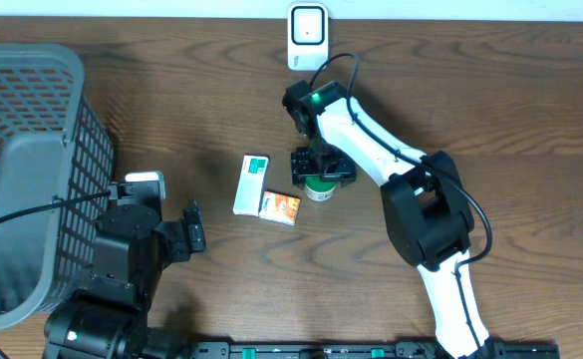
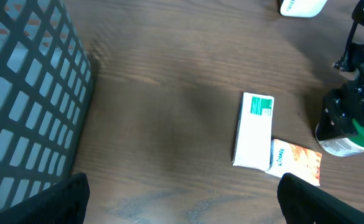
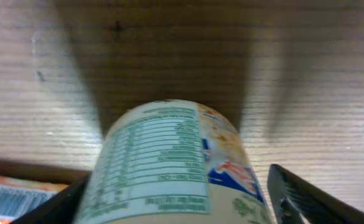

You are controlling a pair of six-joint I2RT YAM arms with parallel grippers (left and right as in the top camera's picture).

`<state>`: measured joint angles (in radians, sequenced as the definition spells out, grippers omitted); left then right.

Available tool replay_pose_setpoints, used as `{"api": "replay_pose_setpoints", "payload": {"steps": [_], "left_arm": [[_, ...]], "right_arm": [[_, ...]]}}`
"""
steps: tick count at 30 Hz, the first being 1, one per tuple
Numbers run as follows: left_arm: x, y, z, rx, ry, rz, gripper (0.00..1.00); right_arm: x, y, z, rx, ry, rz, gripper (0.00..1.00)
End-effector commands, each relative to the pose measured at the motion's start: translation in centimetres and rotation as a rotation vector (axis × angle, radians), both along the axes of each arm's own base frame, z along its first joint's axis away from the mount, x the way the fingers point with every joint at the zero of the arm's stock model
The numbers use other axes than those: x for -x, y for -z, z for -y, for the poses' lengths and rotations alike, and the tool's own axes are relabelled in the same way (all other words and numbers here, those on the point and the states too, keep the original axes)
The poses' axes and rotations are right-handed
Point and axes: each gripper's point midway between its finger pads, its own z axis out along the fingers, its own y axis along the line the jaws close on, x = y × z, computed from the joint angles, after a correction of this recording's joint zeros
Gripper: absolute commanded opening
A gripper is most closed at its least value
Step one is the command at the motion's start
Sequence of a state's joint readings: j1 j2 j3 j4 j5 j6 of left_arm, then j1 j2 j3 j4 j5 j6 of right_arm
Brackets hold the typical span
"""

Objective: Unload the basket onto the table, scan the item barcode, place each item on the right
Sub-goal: 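Reach the right gripper to the green-capped bottle and grasp it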

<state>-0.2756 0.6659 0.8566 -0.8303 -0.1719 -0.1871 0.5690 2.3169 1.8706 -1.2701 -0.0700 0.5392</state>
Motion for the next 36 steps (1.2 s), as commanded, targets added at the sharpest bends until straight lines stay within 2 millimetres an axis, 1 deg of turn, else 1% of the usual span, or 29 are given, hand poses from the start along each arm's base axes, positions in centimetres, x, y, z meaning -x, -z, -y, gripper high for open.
{"api": "replay_pose_setpoints", "payload": {"steps": [1,3,8,13,17,20,22,25,26,27,31,33,36], "left_arm": [[-0.1,-0.3,-0.3,-0.004,-0.018,0.009,0.96],[-0.1,-0.3,-0.3,-0.004,-0.018,0.009,0.96],[-0.1,-0.3,-0.3,-0.004,-0.018,0.009,0.96],[-0.1,-0.3,-0.3,-0.004,-0.018,0.009,0.96],[-0.1,-0.3,-0.3,-0.004,-0.018,0.009,0.96],[-0.1,-0.3,-0.3,-0.004,-0.018,0.009,0.96],[-0.1,-0.3,-0.3,-0.004,-0.018,0.009,0.96],[-0.1,-0.3,-0.3,-0.004,-0.018,0.009,0.96],[-0.1,-0.3,-0.3,-0.004,-0.018,0.009,0.96],[-0.1,-0.3,-0.3,-0.004,-0.018,0.009,0.96],[-0.1,-0.3,-0.3,-0.004,-0.018,0.009,0.96],[-0.1,-0.3,-0.3,-0.004,-0.018,0.009,0.96],[-0.1,-0.3,-0.3,-0.004,-0.018,0.009,0.96]], "right_arm": [[0.7,1.7,0.1,0.031,0.005,-0.035,0.61],[0.6,1.8,0.1,0.03,0.004,-0.033,0.53],[0.6,1.7,0.3,0.027,-0.015,-0.037,0.54],[1.0,1.0,0.2,-0.003,-0.068,-0.067,0.53],[1.1,-0.8,0.9,0.011,-0.064,-0.096,0.49],[1.8,-3.1,1.4,0.013,-0.054,-0.145,0.48],[2.6,-4.7,0.9,-0.027,-0.056,-0.195,0.48],[3.9,-7.0,-0.3,-0.13,-0.094,-0.266,0.49],[4.0,-7.4,-0.8,-0.166,-0.108,-0.274,0.48],[4.2,-7.9,-1.4,-0.212,-0.119,-0.281,0.54],[4.4,-8.8,-2.4,-0.306,-0.08,-0.312,0.56],[4.3,-9.0,-2.5,-0.331,-0.065,-0.321,0.57],[4.1,-9.0,-2.3,-0.335,-0.053,-0.32,0.57]]}}
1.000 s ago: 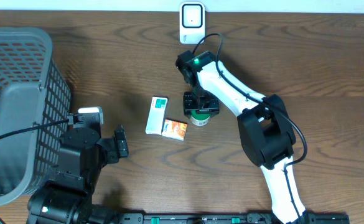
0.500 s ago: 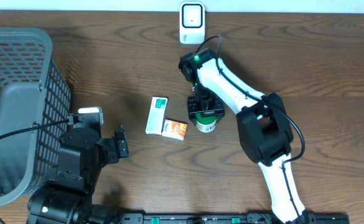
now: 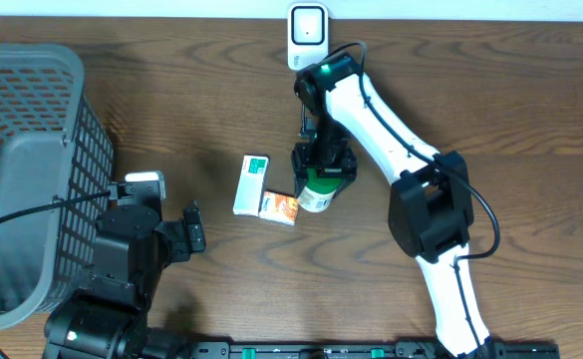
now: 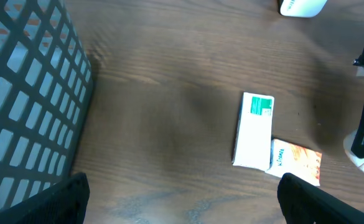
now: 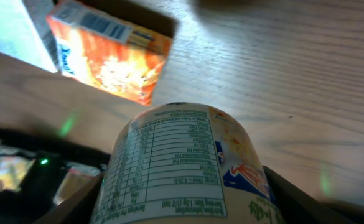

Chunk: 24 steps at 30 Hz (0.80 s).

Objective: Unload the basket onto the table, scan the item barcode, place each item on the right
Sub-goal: 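Reach the right gripper to the green-capped bottle and grasp it, then lift the bottle and hold its label before the scanner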

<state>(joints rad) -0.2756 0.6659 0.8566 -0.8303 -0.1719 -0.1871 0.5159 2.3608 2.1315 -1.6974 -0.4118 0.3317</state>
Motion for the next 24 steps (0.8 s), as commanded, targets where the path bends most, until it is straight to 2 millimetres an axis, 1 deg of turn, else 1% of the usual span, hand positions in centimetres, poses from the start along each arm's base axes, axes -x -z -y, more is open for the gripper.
{"api": "replay_pose_setpoints", "payload": {"steps": [1,10,12,13,16,18,21,22,23,24], "left_arm": [[-0.1,-0.3,-0.3,-0.004,-0.018,0.009,0.96],[-0.1,-0.3,-0.3,-0.004,-0.018,0.009,0.96],[-0.1,-0.3,-0.3,-0.004,-0.018,0.009,0.96],[-0.1,-0.3,-0.3,-0.004,-0.018,0.009,0.96],[-0.1,-0.3,-0.3,-0.004,-0.018,0.009,0.96],[-0.1,-0.3,-0.3,-0.004,-0.018,0.009,0.96],[-0.1,-0.3,-0.3,-0.004,-0.018,0.009,0.96],[-0.1,-0.3,-0.3,-0.004,-0.018,0.009,0.96],[-0.1,-0.3,-0.3,-0.004,-0.018,0.009,0.96],[-0.1,-0.3,-0.3,-0.004,-0.018,0.009,0.96]], "right_arm": [[-0.3,-1.8,-0.7,-0.092,0.025,0.004,0.57],[-0.3,-1.9,-0.8,-0.101,0.03,0.0,0.58],[-0.8,-1.6,-0.3,-0.077,0.018,0.027,0.58],[-1.5,-1.2,0.0,-0.064,0.012,0.059,0.57],[-4.3,-0.7,0.1,-0.09,0.031,0.163,0.54],[-6.8,-0.7,-0.3,-0.135,0.048,0.256,0.53],[-11.3,-1.4,-0.9,-0.197,0.07,0.426,0.51],[-13.2,-1.8,-0.9,-0.208,0.076,0.501,0.51],[-14.1,-2.0,-0.9,-0.212,0.08,0.54,0.51],[-15.6,-2.6,-0.8,-0.216,0.088,0.603,0.52]]}}
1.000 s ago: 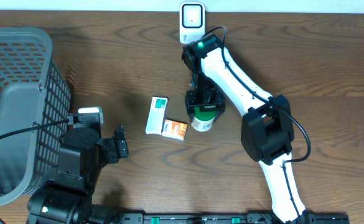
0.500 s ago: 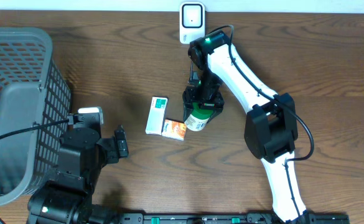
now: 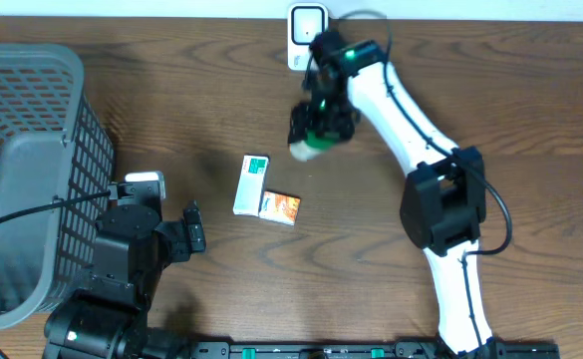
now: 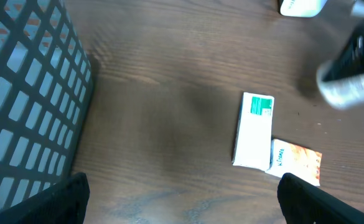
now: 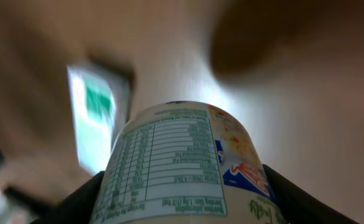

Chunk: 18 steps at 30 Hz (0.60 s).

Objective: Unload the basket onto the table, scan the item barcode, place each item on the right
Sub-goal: 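Lift the bottle and hold its label before the scanner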

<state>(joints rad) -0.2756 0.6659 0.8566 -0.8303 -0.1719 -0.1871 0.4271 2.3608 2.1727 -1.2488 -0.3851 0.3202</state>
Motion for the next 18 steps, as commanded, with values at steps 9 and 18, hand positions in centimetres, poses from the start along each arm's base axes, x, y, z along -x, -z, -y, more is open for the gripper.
{"api": "replay_pose_setpoints", "payload": {"steps": [9,18], "left_arm": [[-0.1,-0.3,-0.3,-0.004,-0.018,0.009,0.96],[-0.1,-0.3,-0.3,-0.004,-0.018,0.009,0.96]], "right_arm": [[-13.2,-8.0,0.1,-0.045,0.102,0.613,0.64],[-20.3,-12.3,0.3,0.006,0.219,1.001,0.63]]}}
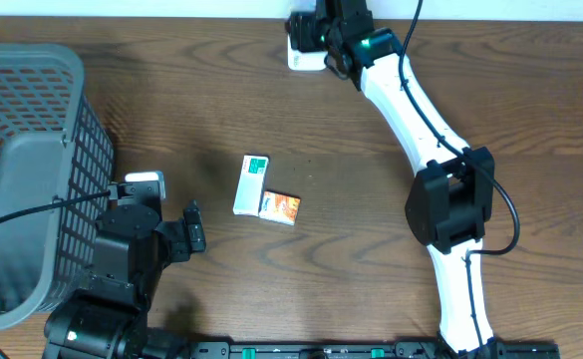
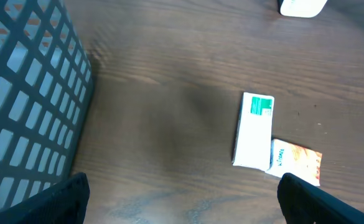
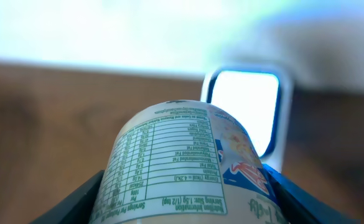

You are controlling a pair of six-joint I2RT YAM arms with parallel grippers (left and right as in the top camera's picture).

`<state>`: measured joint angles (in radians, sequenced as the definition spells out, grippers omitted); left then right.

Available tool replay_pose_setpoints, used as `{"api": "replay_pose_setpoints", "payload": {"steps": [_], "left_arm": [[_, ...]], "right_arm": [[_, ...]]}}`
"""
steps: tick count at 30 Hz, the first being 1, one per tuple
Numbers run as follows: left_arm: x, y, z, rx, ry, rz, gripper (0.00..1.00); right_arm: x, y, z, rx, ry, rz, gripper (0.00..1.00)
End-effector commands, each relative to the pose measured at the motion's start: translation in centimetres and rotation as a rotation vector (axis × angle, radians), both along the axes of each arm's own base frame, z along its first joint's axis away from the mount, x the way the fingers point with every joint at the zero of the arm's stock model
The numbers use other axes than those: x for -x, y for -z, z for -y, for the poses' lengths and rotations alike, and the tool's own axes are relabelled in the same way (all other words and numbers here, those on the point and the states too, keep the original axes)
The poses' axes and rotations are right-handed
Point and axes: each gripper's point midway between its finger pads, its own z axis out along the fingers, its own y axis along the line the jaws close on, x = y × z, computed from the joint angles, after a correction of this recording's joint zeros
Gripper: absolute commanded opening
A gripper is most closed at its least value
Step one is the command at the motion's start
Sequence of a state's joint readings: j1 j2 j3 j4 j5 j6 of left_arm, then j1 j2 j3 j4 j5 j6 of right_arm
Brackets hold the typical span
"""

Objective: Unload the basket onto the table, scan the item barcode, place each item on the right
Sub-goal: 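Lift the bottle and hold its label before the scanner, then swing the right arm right and set the bottle down at the table edge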

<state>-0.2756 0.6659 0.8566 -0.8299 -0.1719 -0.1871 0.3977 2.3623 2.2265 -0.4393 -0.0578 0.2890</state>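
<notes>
A white tub (image 3: 188, 158) with a green nutrition table and a colourful label fills the right wrist view, with my right gripper (image 3: 188, 202) shut on it. Straight in front of the tub stands the white barcode scanner (image 3: 244, 115), its window glowing. Overhead, the right arm reaches to the table's far edge, with the gripper (image 1: 323, 28) over the scanner (image 1: 305, 58) and the tub hidden beneath it. My left gripper (image 2: 182, 208) stays open above bare wood at the near left, far from the tub.
A white and green box (image 1: 252, 183) and a small orange box (image 1: 280, 206) lie side by side mid-table. A grey mesh basket (image 1: 32, 170) stands at the left. The table's far edge runs just behind the scanner.
My right gripper, with the tub in it, has gone from above the table just below the scanner to right at the scanner at the far edge. The left arm is unmoved.
At first the tub stood on the table beside the orange box, with my right gripper around it. Then the tub was held tilted above the boxes. After that it hung in the air nearer the scanner, and now it faces the scanner's lit window.
</notes>
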Motion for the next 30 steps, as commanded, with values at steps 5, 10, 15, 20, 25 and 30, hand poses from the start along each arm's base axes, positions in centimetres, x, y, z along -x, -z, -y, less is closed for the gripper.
{"api": "replay_pose_setpoints", "payload": {"steps": [5,10,15,20,25,30], "left_arm": [[-0.1,-0.3,-0.3,-0.004,-0.018,0.009,0.96],[-0.1,-0.3,-0.3,-0.004,-0.018,0.009,0.96],[-0.1,-0.3,-0.3,-0.004,-0.018,0.009,0.96],[-0.1,-0.3,-0.3,-0.004,-0.018,0.009,0.96],[-0.1,-0.3,-0.3,-0.004,-0.018,0.009,0.96],[-0.1,-0.3,-0.3,-0.004,-0.018,0.009,0.96]], "right_arm": [[-4.0,0.8,0.4,0.038,0.08,0.166,0.64],[-5.1,3.9,0.2,0.045,0.096,0.172,0.64],[-5.5,3.9,1.0,0.069,0.134,0.189,0.63],[-5.0,2.1,1.1,0.078,0.13,0.179,0.62],[-2.1,-3.2,3.0,0.129,0.13,0.102,0.59],[4.5,-8.0,9.6,0.198,0.269,-0.084,0.61]]}}
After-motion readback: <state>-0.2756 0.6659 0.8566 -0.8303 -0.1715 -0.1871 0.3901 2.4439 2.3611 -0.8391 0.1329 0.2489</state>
